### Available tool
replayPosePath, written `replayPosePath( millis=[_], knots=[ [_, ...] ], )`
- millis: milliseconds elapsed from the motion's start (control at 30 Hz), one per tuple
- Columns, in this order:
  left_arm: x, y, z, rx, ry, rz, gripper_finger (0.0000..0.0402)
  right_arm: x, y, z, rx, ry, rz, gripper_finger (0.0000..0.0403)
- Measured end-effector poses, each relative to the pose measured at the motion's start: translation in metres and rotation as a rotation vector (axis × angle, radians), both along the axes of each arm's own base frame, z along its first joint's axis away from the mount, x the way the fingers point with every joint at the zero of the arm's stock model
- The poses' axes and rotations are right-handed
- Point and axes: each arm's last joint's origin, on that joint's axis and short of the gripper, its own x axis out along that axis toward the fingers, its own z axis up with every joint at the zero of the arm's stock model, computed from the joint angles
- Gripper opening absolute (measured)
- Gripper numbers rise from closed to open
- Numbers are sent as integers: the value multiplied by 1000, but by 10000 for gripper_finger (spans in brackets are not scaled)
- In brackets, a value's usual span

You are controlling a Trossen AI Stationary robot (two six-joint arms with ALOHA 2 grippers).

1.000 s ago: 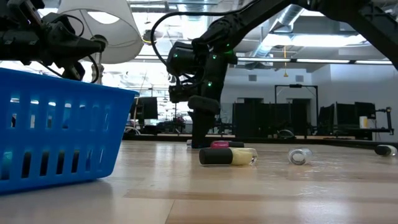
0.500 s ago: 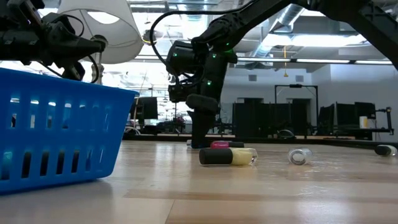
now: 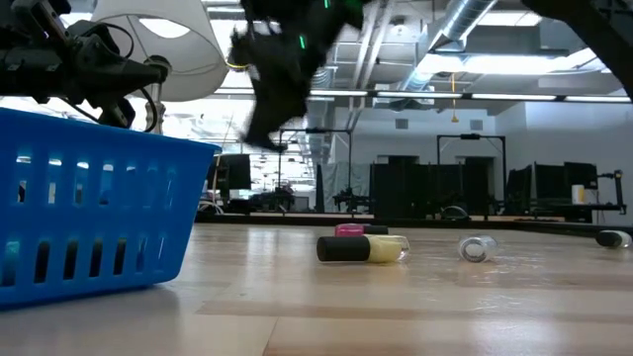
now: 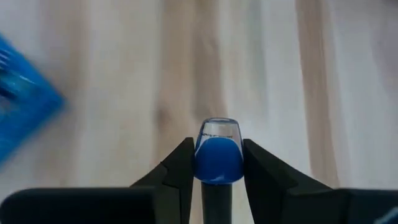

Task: Pick & Place Nail Polish
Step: Put the blue nail polish bottle in the blue bin

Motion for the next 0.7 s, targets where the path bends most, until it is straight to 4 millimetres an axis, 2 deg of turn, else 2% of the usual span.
replayPosePath(
  millis=[100, 267, 400, 533, 700],
  knots=[
    [0, 0, 0, 0, 0, 0, 1, 7, 31, 19, 0, -96, 64, 97],
    [0, 0, 0, 0, 0, 0, 1, 11, 81, 33, 45, -218, 121, 96],
    [0, 0, 0, 0, 0, 0, 1, 13, 113, 40, 88, -312, 152, 96],
    [0, 0, 0, 0, 0, 0, 1, 13, 137, 42, 94, -397, 179, 96],
    [0, 0, 0, 0, 0, 0, 1, 13, 152, 40, 107, -460, 198, 96]
  ],
)
